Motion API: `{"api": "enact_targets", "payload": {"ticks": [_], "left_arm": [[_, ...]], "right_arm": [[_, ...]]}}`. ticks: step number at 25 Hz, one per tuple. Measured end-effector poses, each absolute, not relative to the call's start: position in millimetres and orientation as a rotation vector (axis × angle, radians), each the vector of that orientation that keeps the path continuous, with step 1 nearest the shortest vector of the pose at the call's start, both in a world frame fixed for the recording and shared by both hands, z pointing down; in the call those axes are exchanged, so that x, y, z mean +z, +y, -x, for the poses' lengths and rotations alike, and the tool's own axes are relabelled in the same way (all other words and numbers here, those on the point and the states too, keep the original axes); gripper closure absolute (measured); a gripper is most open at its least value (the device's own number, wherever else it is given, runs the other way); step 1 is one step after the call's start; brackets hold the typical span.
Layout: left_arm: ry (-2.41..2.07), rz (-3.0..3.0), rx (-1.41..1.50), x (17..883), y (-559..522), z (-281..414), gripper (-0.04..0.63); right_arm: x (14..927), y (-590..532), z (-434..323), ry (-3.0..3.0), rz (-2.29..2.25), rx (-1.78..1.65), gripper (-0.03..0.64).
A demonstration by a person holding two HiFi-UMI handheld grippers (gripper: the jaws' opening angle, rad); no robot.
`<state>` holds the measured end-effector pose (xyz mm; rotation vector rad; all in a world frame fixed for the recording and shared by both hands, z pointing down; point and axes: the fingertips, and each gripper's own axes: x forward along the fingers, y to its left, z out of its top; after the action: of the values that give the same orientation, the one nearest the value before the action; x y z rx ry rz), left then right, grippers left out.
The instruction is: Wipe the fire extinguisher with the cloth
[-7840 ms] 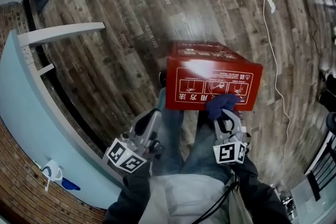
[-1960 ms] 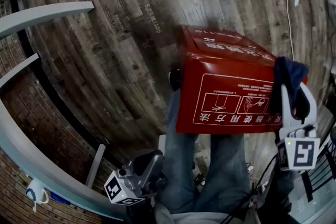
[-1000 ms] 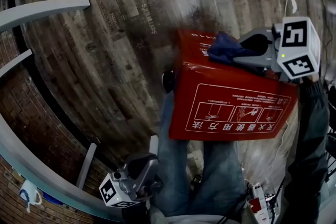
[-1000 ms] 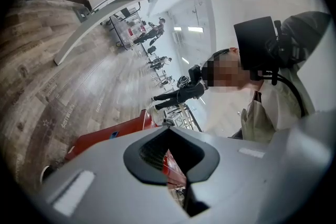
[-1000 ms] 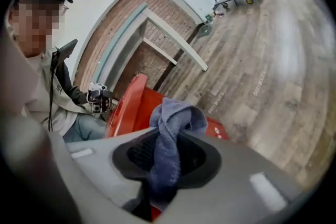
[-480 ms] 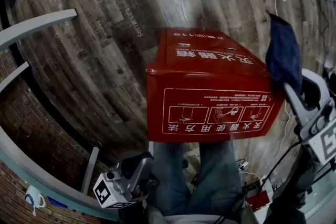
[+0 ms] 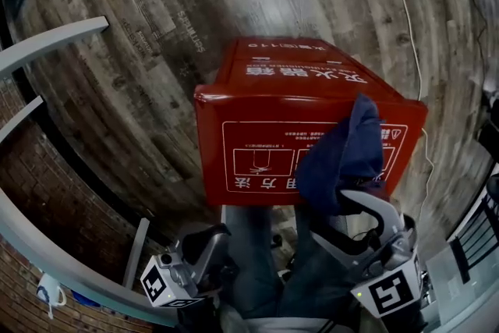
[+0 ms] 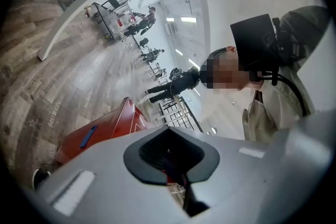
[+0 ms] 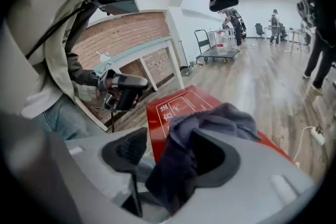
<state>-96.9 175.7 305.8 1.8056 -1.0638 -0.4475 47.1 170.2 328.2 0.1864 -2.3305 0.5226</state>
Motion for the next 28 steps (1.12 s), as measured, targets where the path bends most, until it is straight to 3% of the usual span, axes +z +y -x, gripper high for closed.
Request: {"api": "enact_targets", "payload": {"ticks": [10,13,19,22,26,28], "left_arm": [[-1.084,-1.822,-0.476,301,194,100,0.592],[-1.108,-1.812,-0.479,306,201,107,0.592],[-1.197,-1.767,-0.381,319,208,123,0.592],[-1.207,-1.783,-0.332,319,210,129,0.592],[-1.19,-1.793,-0.359,316,213,134,0.592],[-1.183,-1.79,-0.368,317,215,134,0.592]], "right_arm": [[365,108,-28,-2.351,-0.371,0.266,0.351],[366,111,7,-2.337,-0.365,0.246,0.496],[364,159,66,-2.319,-0.174,0.105,0.514],[360,170,30,-2.339,-0.221,0.146,0.515],[371,109,-91,-2.127,-0.726,0.332,0.515],[371,67,-96,-2.122,-0.881,0.395,0.515]]}}
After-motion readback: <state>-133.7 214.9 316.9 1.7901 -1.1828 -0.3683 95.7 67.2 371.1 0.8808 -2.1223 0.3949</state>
